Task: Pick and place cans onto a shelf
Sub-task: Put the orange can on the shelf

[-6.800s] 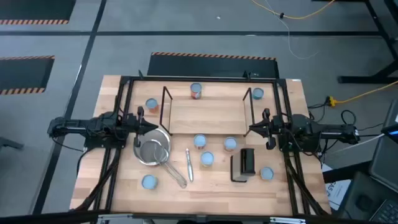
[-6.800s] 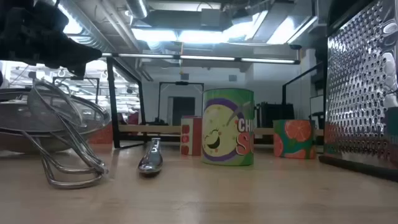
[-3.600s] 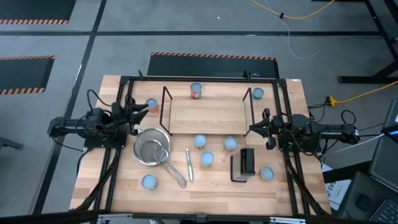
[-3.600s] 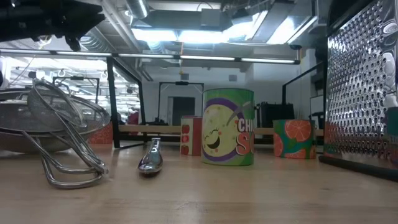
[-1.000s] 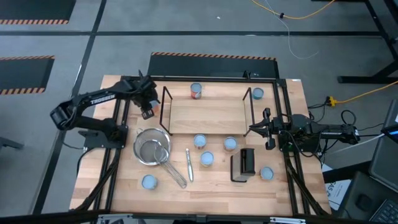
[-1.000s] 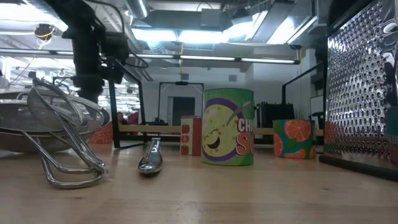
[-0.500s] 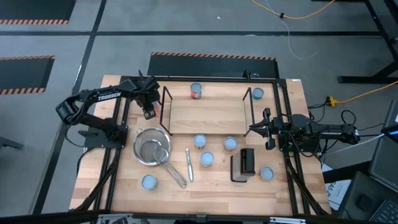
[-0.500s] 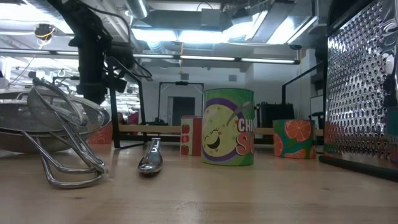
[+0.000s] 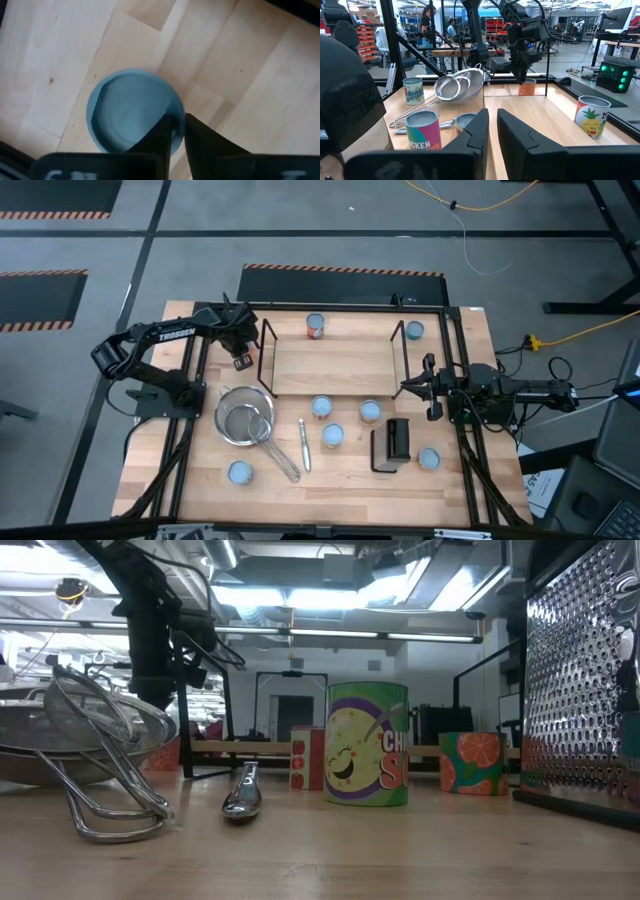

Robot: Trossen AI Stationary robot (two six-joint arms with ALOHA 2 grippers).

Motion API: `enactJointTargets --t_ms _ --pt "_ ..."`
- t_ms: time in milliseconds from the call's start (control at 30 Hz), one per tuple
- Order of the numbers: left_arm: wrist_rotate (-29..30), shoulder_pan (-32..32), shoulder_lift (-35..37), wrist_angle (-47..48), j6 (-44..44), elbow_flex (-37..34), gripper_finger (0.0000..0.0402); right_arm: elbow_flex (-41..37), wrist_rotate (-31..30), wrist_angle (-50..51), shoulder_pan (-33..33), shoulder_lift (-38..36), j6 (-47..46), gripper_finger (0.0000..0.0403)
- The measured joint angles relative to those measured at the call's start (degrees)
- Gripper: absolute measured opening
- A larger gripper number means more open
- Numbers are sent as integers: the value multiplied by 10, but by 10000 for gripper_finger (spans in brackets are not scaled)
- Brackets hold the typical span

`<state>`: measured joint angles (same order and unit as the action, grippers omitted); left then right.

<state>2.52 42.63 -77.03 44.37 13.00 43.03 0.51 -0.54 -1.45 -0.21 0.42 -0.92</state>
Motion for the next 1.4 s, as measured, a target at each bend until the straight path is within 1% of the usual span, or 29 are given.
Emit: enactJointTargets --t_ms 100,267,633,700,867,1033,1233,1400 --pt "3 0 1 1 -17 0 10 0 0 0 0 0 0 45" --pt "18 0 16 7 -42 -3 9 0 0 0 0 0 0 45" --pt "29 0 117 24 -110 -2 7 0 1 0 0 0 0 45" --pt "29 0 137 41 -120 7 7 0 1 0 0 0 0 45" --pt "60 0 178 100 -148 68 7 0 1 0 0 0 0 45" --pt "72 0 201 132 -176 149 7 0 1 0 0 0 0 45" --pt "63 -7 205 135 -201 241 7 0 1 0 0 0 0 45" --pt "55 -31 205 117 -206 292 7 0 1 0 0 0 0 45"
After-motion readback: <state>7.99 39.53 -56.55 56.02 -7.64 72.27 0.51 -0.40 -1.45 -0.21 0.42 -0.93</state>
